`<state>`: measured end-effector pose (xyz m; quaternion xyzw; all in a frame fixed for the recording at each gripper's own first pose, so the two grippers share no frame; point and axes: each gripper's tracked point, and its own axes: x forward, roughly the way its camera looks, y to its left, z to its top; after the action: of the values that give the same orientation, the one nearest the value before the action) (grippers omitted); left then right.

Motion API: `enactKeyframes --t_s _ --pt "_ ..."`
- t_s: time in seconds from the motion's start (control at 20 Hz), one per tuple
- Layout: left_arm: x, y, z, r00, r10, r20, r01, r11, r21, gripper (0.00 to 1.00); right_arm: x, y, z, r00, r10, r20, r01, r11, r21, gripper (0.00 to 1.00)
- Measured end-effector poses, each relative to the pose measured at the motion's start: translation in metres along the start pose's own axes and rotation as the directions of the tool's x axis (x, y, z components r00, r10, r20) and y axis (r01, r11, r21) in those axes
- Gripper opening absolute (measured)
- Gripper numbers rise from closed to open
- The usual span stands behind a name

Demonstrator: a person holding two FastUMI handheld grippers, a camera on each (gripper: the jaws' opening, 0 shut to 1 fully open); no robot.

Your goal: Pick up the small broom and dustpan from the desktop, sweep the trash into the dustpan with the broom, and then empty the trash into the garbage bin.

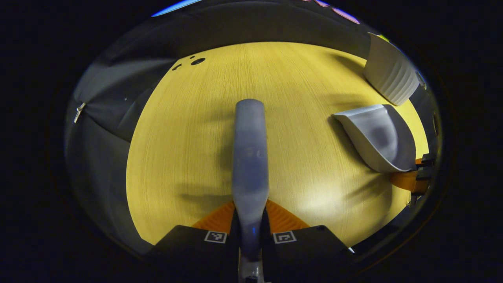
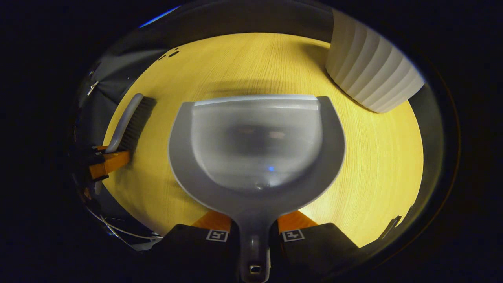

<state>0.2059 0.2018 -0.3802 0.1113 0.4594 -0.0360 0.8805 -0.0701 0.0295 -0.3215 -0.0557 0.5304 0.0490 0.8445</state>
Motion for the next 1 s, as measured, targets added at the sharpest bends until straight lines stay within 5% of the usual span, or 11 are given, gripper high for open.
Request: enactKeyframes --t_s 0.1,0.25,0.45,0.5,0.55,0.6,1.0 --pt "0.000 0.001 0.001 1.000 0.016 -0.005 -0.016 1.000 -0.002 0.31 -0.001 0.002 0.001 1.000 0.001 -0.004 -0.001 1.000 0.001 0.29" --pt "-0.001 0.007 0.008 0.999 0.040 0.012 -0.040 0.999 0.027 0.29 -0.002 0.006 0.002 1.000 0.015 0.002 -0.015 1.000 0.003 0.40" --pt "-0.012 0.010 0.018 0.997 0.057 0.055 -0.059 0.997 0.047 0.55 -0.013 0.012 0.007 0.999 0.047 0.023 -0.048 0.999 0.022 0.68" --pt "-0.019 0.010 0.020 0.996 0.058 0.068 -0.061 0.997 0.037 0.77 -0.018 0.011 0.009 0.998 0.044 0.034 -0.044 0.999 0.022 0.86" --pt "-0.026 0.011 0.024 0.994 0.066 0.090 -0.068 0.997 0.024 0.89 -0.021 0.008 0.013 0.998 0.038 0.051 -0.040 0.999 0.020 0.86" --pt "-0.035 0.014 0.030 0.989 0.082 0.123 -0.084 0.996 0.009 0.99 -0.028 0.004 0.014 0.998 0.030 0.056 -0.031 0.999 0.019 1.00" --pt "-0.140 -0.002 0.059 0.931 0.043 0.363 0.004 0.992 -0.128 0.98 -0.127 -0.010 0.058 0.951 0.001 0.310 -0.001 1.000 0.000 0.99"
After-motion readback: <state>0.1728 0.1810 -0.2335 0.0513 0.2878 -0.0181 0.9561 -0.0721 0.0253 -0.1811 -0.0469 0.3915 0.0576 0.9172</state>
